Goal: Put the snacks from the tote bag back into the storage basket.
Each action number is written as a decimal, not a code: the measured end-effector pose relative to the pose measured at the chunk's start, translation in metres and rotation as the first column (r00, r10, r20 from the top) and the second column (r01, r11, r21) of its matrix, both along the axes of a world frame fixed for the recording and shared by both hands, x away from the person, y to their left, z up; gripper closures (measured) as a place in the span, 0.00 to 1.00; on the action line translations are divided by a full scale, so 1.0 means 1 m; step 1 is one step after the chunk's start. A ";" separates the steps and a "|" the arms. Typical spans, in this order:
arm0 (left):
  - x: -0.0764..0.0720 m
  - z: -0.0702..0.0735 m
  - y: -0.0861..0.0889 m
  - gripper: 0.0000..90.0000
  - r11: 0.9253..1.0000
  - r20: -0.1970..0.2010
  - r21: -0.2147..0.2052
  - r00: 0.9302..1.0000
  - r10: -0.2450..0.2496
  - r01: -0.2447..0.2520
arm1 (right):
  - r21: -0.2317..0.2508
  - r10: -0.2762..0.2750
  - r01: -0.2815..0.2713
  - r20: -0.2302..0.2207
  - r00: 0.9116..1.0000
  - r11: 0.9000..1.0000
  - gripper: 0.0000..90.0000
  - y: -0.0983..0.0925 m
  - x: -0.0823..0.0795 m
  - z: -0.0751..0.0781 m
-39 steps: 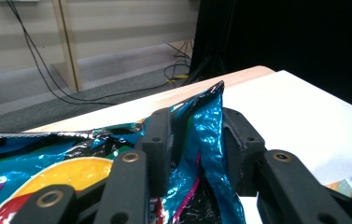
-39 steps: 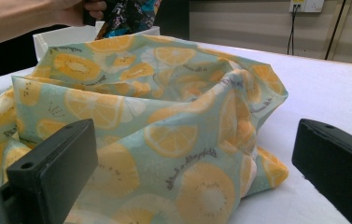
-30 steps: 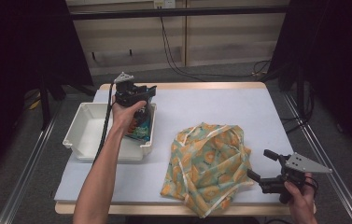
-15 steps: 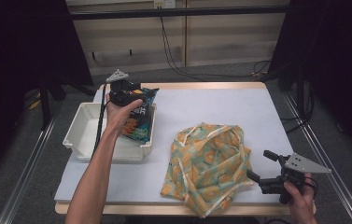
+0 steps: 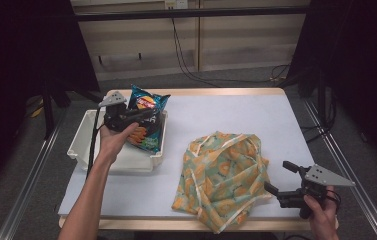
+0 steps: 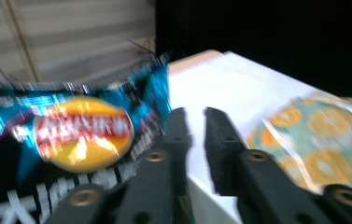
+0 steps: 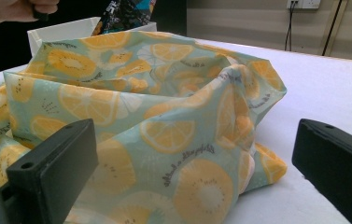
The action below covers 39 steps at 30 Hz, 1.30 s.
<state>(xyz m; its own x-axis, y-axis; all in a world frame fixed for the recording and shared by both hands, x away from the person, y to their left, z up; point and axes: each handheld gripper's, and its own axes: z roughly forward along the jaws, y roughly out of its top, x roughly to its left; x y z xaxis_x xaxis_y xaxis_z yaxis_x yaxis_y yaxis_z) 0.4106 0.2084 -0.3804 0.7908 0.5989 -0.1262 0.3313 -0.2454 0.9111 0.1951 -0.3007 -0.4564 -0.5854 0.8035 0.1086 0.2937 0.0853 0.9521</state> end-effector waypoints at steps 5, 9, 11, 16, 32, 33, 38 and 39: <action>-0.016 -0.025 0.008 1.00 0.997 -0.077 0.067 0.997 -0.022 0.027 | -0.001 -0.002 0.002 0.001 1.000 1.000 0.00 0.000 -0.001 0.000; -0.023 -0.044 0.012 1.00 0.993 -0.112 0.109 0.994 -0.023 0.035 | -0.002 0.004 -0.004 -0.001 1.000 1.000 0.00 0.003 -0.001 0.001; -0.027 -0.051 0.012 1.00 0.991 -0.120 0.127 0.992 -0.027 0.043 | -0.003 0.005 -0.005 -0.002 1.000 1.000 0.00 0.004 0.000 0.001; -0.034 -0.065 0.005 1.00 0.979 -0.139 0.188 0.989 -0.055 0.080 | 0.002 0.010 -0.010 -0.003 1.000 1.000 0.00 0.006 0.001 0.001; -0.019 -0.080 -0.017 1.00 0.937 -0.177 0.340 0.984 -0.022 0.083 | 0.002 0.011 -0.011 -0.013 1.000 1.000 0.00 0.005 0.003 0.000; -0.018 -0.080 -0.019 1.00 0.936 -0.186 0.341 0.982 -0.024 0.088 | 0.000 0.016 -0.016 -0.013 1.000 1.000 0.00 0.006 0.003 0.000; -0.013 -0.082 -0.022 1.00 0.932 -0.183 0.355 0.983 -0.012 0.077 | 0.002 0.015 -0.015 -0.014 1.000 1.000 0.00 0.006 0.003 0.000; -0.012 -0.082 -0.022 1.00 0.931 -0.193 0.354 0.981 -0.015 0.084 | 0.000 0.014 -0.014 -0.018 1.000 1.000 0.00 0.005 0.003 0.000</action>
